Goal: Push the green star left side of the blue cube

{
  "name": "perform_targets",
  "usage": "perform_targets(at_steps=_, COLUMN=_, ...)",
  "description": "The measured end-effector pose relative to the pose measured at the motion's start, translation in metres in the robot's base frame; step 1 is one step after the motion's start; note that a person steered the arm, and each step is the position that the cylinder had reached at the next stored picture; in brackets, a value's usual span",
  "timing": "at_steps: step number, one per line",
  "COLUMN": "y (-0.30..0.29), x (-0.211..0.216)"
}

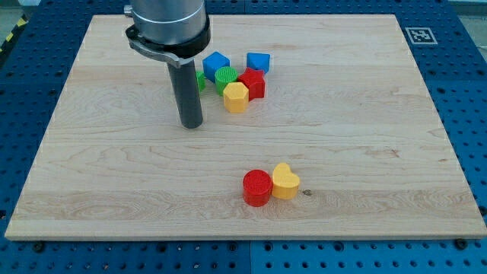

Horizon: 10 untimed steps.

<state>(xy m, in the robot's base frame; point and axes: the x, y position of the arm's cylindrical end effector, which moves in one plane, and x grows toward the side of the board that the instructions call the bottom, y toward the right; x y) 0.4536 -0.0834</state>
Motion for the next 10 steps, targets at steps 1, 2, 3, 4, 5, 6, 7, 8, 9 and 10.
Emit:
perform_targets(at_steps=1, y=0.008, x=-0.025)
perform_targets(at_steps=2, y=0.006, x=-0.03)
perform_targets(at_steps=3, y=-0.004, x=-0.038)
perform_targets(at_steps=4, y=-0.025, x=-0.062)
perform_targets(at_steps=5, y=-0.043, x=-0.08)
perform_targets(at_steps=6, y=-0.046, x=-0.083)
perform_targets(at_steps=7, y=-0.039, x=-0.06)
perform_targets(at_steps=8, y=-0.034, x=-0.055)
perform_targets(at_steps=9, y=-0.012, x=-0.054)
perform_targets(at_steps=10, y=-0.008, x=-0.055)
